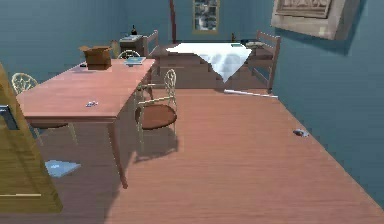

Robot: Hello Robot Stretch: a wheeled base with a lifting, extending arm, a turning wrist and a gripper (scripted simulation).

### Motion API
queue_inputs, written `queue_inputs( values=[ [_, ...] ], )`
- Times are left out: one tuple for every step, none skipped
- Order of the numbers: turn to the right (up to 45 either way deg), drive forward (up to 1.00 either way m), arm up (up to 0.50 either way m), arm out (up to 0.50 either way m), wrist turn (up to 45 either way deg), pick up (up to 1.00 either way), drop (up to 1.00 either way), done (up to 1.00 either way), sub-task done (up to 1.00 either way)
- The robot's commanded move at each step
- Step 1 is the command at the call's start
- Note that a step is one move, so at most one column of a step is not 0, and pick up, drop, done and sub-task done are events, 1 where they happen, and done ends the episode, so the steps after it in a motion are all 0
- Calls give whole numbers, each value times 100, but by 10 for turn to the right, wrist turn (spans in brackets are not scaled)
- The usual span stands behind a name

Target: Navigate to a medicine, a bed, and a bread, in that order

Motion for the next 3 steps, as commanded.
queue_inputs(
  values=[
    [30, 0, 0, 0, 0, 0, 0, 0, 0],
    [0, 55, 0, 0, 0, 0, 0, 0, 0],
    [180, 0, 0, 0, 0, 0, 0, 0, 0]
  ],
)
